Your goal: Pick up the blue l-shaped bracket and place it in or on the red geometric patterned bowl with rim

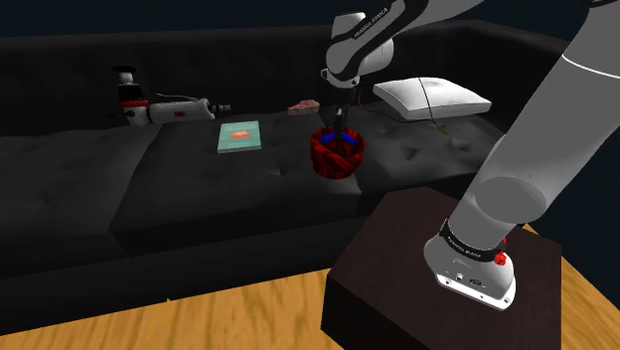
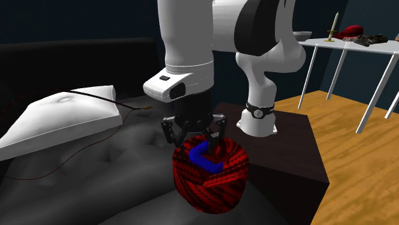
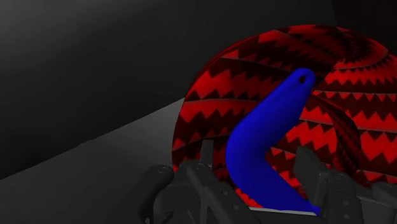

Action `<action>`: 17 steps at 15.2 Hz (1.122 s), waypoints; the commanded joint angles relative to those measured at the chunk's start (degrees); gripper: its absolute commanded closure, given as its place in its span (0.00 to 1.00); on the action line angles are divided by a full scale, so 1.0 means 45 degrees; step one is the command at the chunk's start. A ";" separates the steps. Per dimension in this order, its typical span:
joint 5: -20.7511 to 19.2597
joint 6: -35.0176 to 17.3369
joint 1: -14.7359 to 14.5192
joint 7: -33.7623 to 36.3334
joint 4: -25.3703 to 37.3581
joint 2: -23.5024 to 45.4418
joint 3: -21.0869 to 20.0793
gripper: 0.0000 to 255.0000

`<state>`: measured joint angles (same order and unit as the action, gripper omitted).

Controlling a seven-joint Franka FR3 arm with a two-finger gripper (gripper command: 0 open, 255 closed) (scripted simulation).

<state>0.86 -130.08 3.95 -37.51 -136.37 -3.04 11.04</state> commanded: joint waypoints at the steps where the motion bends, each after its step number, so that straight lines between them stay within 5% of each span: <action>1: -0.0002 0.0007 0.0000 0.0004 -0.0022 0.0002 0.0000 0.00; 5: 0.0004 0.0008 0.0000 -0.0002 0.0001 0.0025 0.0001 0.00; 9: -0.0203 0.1699 0.0018 0.0153 0.0857 -0.0827 -0.0017 0.00; 17: -0.0203 0.1699 0.0021 0.0153 0.0857 -0.0827 -0.0019 0.00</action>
